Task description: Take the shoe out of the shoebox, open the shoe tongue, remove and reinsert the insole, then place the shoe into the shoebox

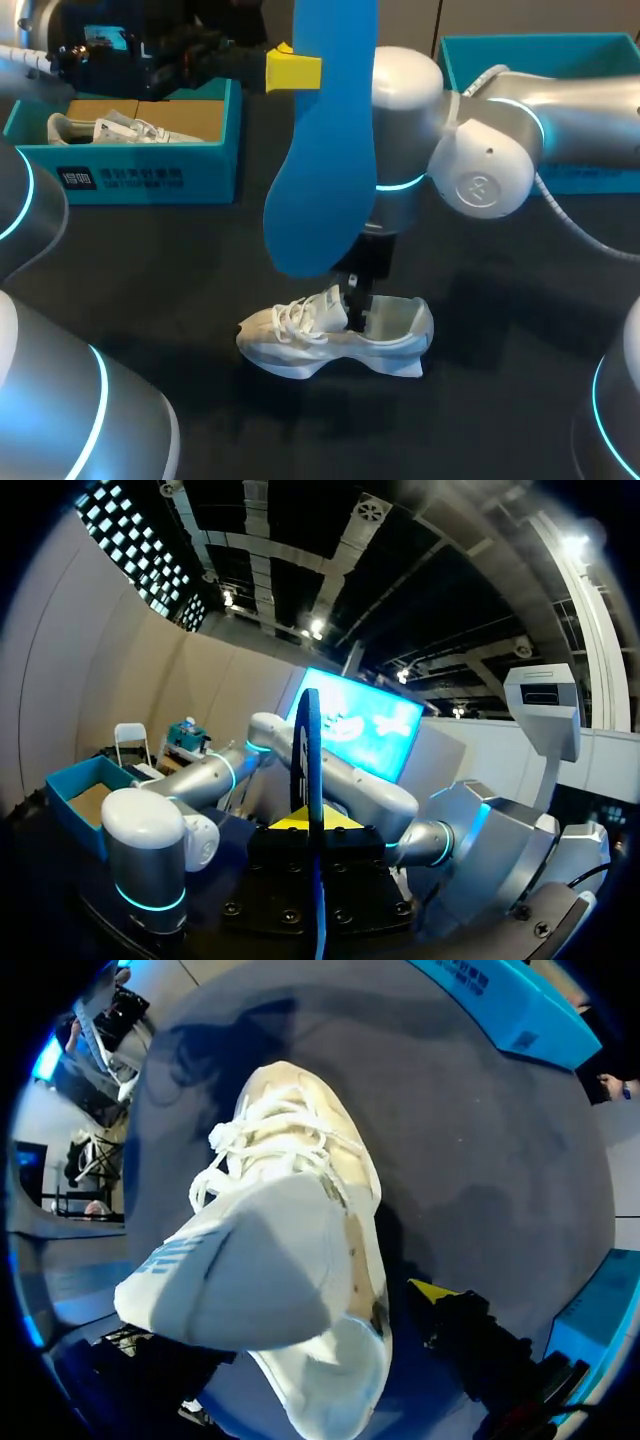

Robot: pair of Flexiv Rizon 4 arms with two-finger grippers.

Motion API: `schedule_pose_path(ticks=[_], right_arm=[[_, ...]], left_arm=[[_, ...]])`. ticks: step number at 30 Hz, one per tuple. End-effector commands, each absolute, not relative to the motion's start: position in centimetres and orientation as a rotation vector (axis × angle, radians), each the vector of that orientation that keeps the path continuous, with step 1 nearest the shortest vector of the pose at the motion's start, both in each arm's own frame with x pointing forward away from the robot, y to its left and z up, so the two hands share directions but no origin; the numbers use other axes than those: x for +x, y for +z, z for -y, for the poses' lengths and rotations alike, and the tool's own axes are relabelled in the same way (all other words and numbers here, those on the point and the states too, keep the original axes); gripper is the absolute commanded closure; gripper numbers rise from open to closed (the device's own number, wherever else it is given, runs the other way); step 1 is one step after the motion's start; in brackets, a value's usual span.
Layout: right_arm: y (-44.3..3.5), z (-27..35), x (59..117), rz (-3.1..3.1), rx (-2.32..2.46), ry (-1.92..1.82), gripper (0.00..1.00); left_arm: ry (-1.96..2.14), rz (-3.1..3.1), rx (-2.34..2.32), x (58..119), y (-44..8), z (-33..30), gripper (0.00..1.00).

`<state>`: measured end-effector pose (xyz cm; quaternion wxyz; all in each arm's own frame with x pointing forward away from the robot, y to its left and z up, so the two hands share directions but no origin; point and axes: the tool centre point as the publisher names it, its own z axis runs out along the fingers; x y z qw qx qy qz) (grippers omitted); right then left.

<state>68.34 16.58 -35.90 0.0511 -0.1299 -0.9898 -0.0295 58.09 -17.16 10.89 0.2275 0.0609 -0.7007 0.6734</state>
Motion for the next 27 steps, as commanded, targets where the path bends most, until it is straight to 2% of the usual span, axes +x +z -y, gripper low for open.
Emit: schedule_pose_path(ticks=[1,2,4,6,7,8,27], right_arm=[[-36.5,-16.2,67.9,3.004,-0.390,-0.118,0.60],[-36.6,-16.2,67.8,3.001,-0.390,-0.123,0.64],[-36.9,-16.2,67.7,2.994,-0.388,-0.129,0.67],[-37.0,-16.2,67.7,2.986,-0.381,-0.137,0.85],[-37.1,-16.2,67.7,2.985,-0.380,-0.137,0.89],[-37.1,-16.3,67.7,2.982,-0.368,-0.140,1.00],[-34.5,-16.5,67.5,2.991,-0.319,-0.103,1.00]], left_arm=[[1.853,1.934,0.170,58.1,10.9,17.2,1.00],[1.853,1.934,0.170,58.1,10.9,17.2,1.00],[1.853,1.934,0.170,58.1,10.9,17.2,1.00],[1.853,1.934,0.170,58.1,10.9,17.2,1.00],[1.853,1.934,0.170,58.1,10.9,17.2,1.00],[1.853,1.934,0.170,58.1,10.9,17.2,1.00],[1.853,1.934,0.170,58.1,10.9,17.2,1.00]])
